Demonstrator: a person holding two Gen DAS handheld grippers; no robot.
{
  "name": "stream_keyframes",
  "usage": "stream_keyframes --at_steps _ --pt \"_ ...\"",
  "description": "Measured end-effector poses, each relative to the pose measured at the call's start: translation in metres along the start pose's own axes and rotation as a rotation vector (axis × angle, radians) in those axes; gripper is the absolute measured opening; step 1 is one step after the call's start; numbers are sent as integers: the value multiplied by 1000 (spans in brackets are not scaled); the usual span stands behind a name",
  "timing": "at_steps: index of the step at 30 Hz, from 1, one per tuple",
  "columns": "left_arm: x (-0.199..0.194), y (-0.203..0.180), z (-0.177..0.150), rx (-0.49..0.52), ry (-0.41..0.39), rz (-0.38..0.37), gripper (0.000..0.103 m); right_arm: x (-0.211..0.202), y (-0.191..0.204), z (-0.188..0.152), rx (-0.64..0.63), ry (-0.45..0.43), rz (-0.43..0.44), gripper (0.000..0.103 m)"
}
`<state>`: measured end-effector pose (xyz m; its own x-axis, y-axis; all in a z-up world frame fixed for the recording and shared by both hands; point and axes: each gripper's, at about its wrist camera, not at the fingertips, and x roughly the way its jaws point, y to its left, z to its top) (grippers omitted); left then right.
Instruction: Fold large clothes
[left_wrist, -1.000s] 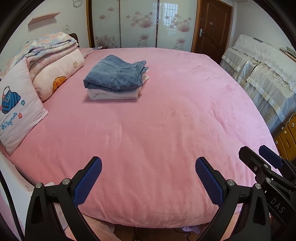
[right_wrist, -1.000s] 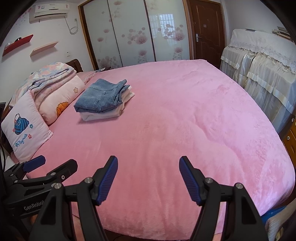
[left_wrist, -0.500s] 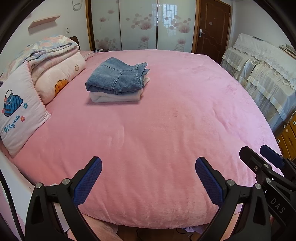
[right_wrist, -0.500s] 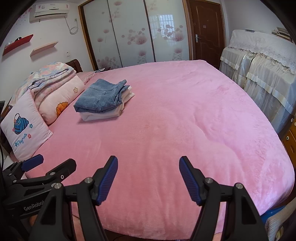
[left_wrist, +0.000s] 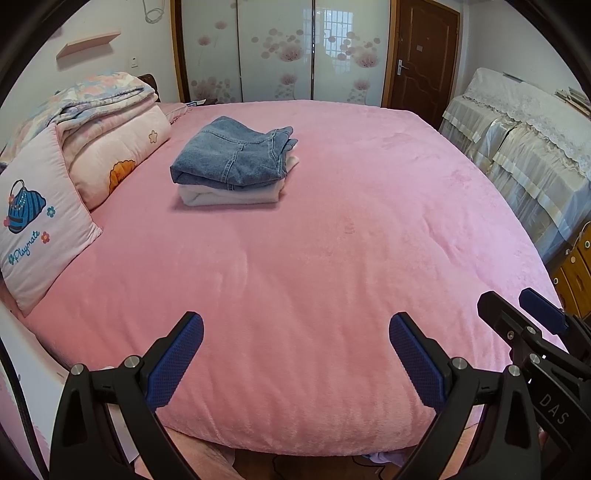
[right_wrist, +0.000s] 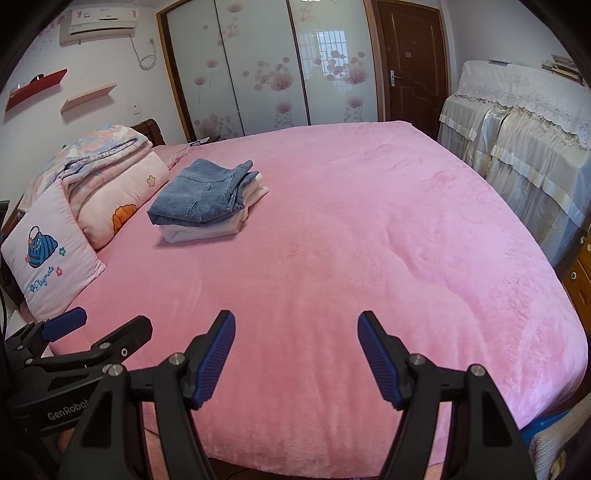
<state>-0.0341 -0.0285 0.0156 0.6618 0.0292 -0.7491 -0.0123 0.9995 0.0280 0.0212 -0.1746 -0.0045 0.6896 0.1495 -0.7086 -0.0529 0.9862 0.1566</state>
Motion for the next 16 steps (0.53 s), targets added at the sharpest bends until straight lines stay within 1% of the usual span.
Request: stream_keyframes --at_steps 7,9,13,16 --pt "2 2 0 -9 2 11 100 -2 1 0 -4 -1 8 69" --pt "5 3 0 -15 14 3 99 -4 3 0 -8 -2 23 69" --pt "8 7 0 -29 30 -25 99 -5 7 0 -21 -10 17 69" --pt "8 6 -1 -23 27 -9 99 -5 9 0 -22 -4 18 69"
